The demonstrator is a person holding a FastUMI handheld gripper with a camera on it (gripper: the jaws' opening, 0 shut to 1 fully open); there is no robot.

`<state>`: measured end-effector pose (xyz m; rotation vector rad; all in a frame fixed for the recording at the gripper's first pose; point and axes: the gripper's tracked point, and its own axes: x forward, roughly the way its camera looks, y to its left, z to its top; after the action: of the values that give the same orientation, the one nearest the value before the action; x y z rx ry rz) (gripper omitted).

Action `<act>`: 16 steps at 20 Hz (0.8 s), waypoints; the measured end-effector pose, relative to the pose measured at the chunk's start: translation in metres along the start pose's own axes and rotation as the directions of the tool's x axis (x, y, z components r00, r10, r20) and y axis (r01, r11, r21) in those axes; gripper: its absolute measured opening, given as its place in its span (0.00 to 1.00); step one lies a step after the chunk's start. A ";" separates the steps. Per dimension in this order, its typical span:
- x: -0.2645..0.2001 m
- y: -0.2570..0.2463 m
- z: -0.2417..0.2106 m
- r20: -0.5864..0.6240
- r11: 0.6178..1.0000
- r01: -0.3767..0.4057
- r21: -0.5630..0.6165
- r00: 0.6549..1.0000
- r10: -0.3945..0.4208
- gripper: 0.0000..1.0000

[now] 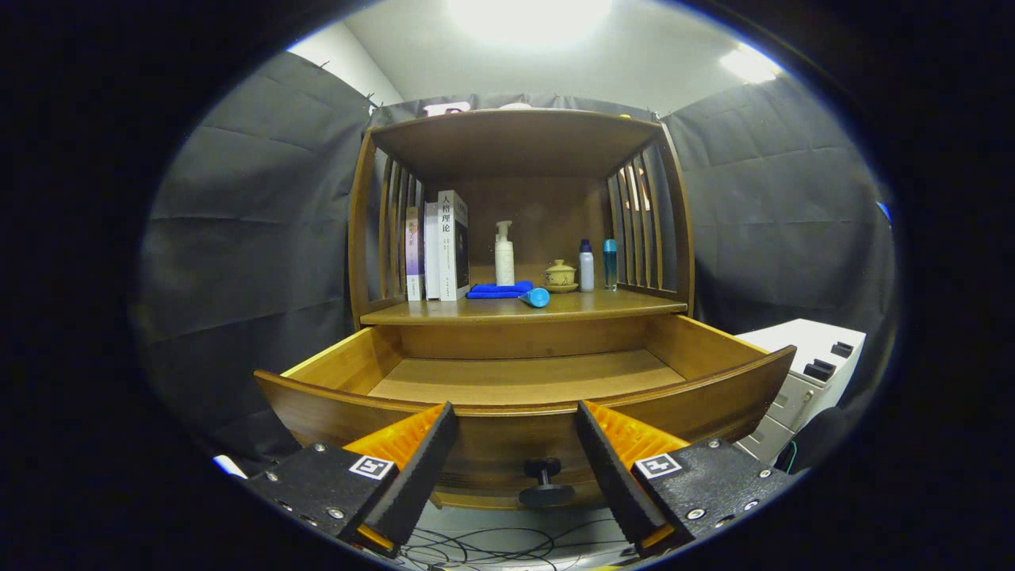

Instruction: Pull open the drawer, take out the items inside it, and place them on the countertop above the cabinet.

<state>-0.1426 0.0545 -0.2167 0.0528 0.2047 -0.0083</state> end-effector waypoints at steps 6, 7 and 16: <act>0.028 -0.003 0.004 -0.021 1.000 -0.012 0.017 1.000 0.012 0.95; 0.035 -0.004 0.007 -0.018 1.000 -0.011 0.008 1.000 0.011 0.95; 0.107 0.008 0.020 0.011 0.999 0.025 -0.041 1.000 -0.025 0.96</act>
<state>-0.0339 0.0607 -0.2189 0.0094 0.1949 -0.0296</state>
